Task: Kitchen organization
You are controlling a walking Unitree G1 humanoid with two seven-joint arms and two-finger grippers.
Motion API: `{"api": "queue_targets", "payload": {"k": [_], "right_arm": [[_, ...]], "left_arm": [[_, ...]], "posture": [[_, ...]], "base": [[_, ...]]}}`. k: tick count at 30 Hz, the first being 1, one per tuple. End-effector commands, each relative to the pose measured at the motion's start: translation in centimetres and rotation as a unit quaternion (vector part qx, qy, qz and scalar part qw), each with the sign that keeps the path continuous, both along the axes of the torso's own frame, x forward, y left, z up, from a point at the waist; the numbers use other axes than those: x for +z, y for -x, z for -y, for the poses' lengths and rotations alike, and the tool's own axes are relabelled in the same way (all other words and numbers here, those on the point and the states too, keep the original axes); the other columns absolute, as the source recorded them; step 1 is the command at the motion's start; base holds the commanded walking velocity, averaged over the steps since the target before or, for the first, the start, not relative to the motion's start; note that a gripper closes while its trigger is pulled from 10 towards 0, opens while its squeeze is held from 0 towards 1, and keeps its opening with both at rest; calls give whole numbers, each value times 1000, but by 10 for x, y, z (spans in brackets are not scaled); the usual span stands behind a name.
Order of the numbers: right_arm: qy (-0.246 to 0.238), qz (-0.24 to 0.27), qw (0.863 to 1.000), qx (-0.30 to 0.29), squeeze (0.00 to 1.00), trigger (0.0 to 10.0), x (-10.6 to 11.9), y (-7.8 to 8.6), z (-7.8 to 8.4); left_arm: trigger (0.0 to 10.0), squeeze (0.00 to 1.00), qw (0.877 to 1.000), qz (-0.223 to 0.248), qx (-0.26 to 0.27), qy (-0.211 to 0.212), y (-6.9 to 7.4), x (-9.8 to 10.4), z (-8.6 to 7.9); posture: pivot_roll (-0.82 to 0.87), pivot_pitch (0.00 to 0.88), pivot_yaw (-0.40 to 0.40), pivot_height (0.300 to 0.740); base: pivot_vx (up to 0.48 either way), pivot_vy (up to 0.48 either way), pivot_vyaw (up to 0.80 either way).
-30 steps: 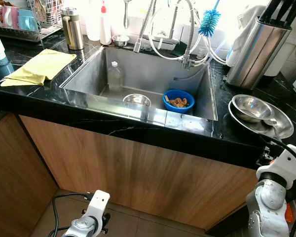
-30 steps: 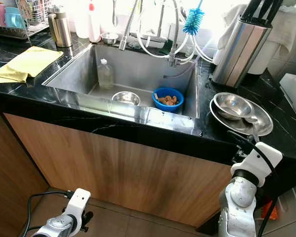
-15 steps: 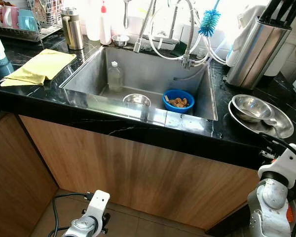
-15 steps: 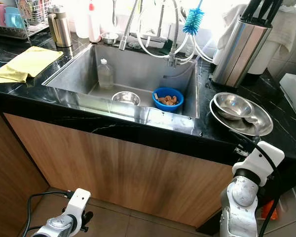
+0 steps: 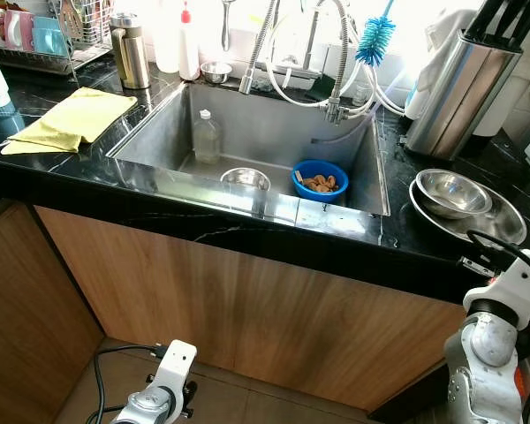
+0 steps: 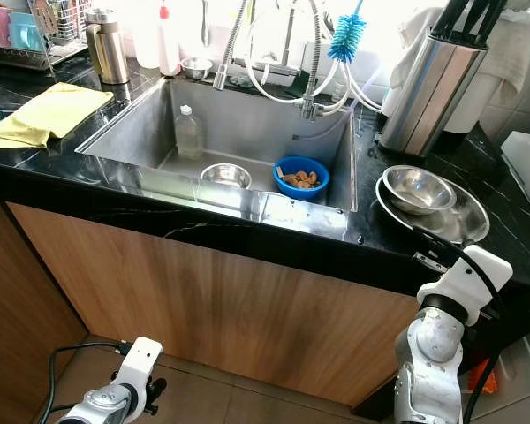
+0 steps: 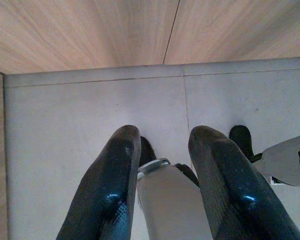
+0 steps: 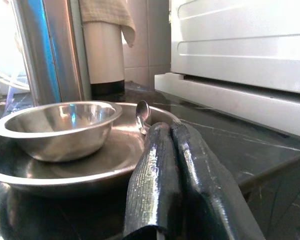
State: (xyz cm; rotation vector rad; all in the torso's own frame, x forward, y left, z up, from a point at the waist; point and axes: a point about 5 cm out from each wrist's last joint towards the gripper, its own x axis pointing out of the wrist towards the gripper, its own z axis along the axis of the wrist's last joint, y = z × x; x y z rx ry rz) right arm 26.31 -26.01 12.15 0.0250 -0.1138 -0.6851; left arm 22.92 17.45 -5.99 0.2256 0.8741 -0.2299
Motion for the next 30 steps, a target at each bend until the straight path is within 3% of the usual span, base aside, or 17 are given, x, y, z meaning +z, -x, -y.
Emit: {"api": "queue_targets", "payload": {"k": [1,13,16,17,18,21,25,26,27,30], "right_arm": [[5,10,1000,-10,0,0,7,-1,6],[24,39,999,-5,0,0,26,-7,5],[52,53,997,10,0,0,40,-12,0],[55,54,997,11,0,3020,42,-13,0],[61,62,996,15,0,10000,48,-15,-2],[70,87,993,25,0,10000,64,-20,-6],[73,92,993,30,0,10000,69,-22,-8],[11,98,987,127,0,10000,80,-48,-24],[-6,101,982,157,0,10000,84,-54,-30],[21,42,969,241,0,10000,82,-76,-49]], "left_arm": [[10000,0,1000,1,-5,-3,0,0,2],[10000,0,1000,2,-3,-2,0,-1,2],[10000,0,1000,2,-2,-1,0,-1,3],[10000,0,1000,2,-2,-1,0,-1,3],[10000,0,1000,3,-1,-1,0,0,3],[10000,0,1000,3,0,0,0,0,3],[10000,0,1000,3,1,0,0,0,3],[10000,0,1000,4,2,0,0,0,3],[10000,0,1000,4,3,0,0,0,3],[10000,0,1000,4,2,1,0,0,4]], "posture": [[215,31,-131,711],[216,23,-137,711],[217,20,-138,711],[218,20,-139,711],[216,20,-139,711],[209,21,-136,711],[209,21,-136,711],[200,24,-135,711],[200,24,-135,711],[199,24,-135,711]], "base": [[0,0,0],[0,0,0],[0,0,0],[0,0,0],[0,0,0],[0,0,0],[0,0,0],[0,0,0],[0,0,0],[0,0,0]]}}
